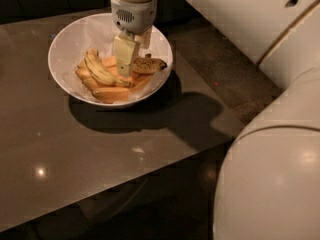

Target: Pick banana from white bowl

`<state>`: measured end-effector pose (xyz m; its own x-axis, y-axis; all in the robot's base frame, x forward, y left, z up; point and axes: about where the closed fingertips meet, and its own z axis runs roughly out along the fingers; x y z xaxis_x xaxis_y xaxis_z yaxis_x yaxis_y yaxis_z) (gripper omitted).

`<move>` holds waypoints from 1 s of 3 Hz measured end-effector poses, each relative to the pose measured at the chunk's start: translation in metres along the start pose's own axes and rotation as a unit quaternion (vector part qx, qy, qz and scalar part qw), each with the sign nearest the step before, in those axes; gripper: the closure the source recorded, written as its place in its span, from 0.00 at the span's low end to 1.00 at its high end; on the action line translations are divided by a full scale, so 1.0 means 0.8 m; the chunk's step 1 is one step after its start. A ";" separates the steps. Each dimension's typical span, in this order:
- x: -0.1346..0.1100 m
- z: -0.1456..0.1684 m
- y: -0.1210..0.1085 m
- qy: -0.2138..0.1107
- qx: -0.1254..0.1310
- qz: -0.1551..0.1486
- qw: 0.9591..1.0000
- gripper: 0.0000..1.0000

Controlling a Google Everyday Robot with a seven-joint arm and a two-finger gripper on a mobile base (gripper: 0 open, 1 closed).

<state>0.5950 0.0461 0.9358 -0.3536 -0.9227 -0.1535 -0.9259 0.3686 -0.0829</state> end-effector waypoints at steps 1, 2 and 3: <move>0.003 0.006 -0.006 0.004 -0.002 0.005 1.000 0.31; 0.003 0.006 -0.006 0.004 -0.002 0.005 1.000 0.50; 0.003 0.006 -0.006 0.004 -0.002 0.005 1.000 0.73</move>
Offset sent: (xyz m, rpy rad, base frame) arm -0.0124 -0.0260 -0.0168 -0.0691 0.0542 -0.0316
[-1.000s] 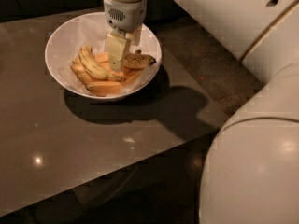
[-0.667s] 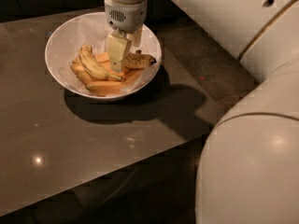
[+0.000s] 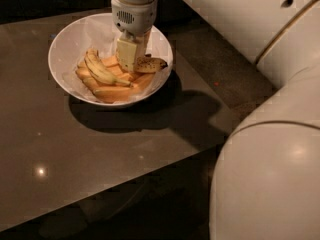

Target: Pick banana from white bowl

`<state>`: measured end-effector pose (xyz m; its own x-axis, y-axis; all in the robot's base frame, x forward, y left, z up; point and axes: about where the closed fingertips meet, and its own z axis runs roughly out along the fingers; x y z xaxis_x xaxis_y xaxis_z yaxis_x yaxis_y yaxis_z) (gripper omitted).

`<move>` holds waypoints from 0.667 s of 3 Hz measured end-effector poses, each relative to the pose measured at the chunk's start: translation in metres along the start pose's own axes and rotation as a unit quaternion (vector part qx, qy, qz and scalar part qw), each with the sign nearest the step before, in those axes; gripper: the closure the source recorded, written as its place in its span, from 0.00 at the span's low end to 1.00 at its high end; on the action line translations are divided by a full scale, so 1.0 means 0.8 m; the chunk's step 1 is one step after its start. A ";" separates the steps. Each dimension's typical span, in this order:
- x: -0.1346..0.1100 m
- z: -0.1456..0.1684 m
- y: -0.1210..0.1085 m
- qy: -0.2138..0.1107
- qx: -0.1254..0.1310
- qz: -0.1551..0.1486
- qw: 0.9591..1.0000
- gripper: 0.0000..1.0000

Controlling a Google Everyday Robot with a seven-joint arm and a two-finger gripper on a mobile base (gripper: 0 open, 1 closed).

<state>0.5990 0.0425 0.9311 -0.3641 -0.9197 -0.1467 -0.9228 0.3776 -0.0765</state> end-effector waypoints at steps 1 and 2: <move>0.000 0.000 0.000 0.000 0.000 0.000 1.000 0.96; -0.008 -0.001 -0.002 -0.015 0.007 -0.005 1.000 1.00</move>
Offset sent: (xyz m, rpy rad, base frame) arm -0.0043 -0.0002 0.0044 0.0074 -0.0123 0.0181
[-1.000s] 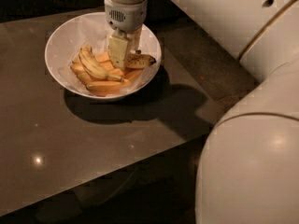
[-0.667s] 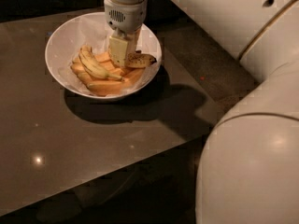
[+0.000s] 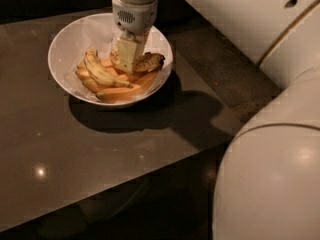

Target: Pick banana from white bowl

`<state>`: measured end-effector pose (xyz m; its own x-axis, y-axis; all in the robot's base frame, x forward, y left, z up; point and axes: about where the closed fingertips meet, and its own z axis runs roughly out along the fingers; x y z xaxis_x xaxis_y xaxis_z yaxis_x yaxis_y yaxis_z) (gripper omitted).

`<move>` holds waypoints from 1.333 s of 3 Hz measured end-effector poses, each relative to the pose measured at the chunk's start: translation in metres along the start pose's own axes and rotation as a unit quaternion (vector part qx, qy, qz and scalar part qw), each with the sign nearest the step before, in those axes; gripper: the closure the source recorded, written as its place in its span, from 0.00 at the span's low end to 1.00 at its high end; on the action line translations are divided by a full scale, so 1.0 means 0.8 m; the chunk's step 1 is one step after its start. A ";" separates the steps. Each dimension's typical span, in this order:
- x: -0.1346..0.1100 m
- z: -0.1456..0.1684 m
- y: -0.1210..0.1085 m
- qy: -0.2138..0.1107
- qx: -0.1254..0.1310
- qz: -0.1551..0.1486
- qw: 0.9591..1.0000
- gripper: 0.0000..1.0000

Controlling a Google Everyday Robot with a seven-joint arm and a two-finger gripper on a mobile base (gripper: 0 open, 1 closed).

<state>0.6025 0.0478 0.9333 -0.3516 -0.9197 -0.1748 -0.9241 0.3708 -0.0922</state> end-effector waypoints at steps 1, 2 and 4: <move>0.009 -0.036 0.013 -0.032 0.015 -0.014 0.999 1.00; 0.022 -0.077 0.032 -0.068 0.027 -0.039 0.997 1.00; 0.014 -0.090 0.039 -0.072 0.042 -0.057 0.995 1.00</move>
Offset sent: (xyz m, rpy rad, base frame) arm -0.0713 -0.0307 0.0886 0.1410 -0.1584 0.1398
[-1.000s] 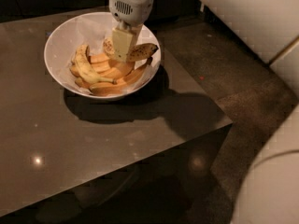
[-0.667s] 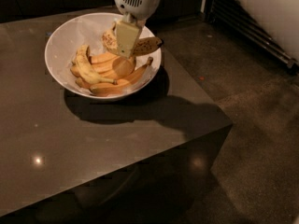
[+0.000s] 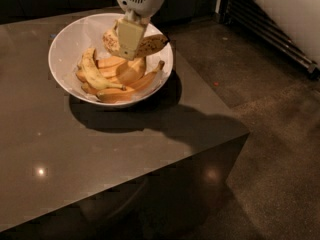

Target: Pick banana from white bowl

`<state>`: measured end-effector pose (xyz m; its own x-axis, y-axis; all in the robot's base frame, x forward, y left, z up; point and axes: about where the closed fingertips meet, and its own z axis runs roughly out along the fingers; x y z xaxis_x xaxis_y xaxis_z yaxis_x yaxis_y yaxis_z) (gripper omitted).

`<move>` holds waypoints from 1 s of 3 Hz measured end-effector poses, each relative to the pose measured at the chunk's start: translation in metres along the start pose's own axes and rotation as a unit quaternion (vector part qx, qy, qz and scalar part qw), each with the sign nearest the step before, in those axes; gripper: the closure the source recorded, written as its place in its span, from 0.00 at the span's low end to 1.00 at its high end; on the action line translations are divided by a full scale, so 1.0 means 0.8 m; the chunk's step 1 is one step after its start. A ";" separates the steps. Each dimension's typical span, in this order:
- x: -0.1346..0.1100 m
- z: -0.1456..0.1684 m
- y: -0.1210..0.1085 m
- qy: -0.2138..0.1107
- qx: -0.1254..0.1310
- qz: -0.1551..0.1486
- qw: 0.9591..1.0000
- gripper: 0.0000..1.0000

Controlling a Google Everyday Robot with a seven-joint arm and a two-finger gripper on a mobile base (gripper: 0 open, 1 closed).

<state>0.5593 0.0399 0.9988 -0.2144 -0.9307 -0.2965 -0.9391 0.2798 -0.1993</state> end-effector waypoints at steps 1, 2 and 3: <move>-0.004 -0.016 0.028 -0.015 -0.006 -0.018 1.000 1.00; 0.019 -0.025 0.085 -0.049 -0.033 -0.015 0.998 1.00; 0.019 -0.026 0.085 -0.050 -0.032 -0.015 0.998 1.00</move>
Offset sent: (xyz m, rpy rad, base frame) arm -0.1219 -0.0150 -0.0122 0.1740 0.0667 0.0867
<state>0.4870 0.0399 1.0001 -0.1610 -0.9096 -0.3830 -0.9608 0.2332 -0.1499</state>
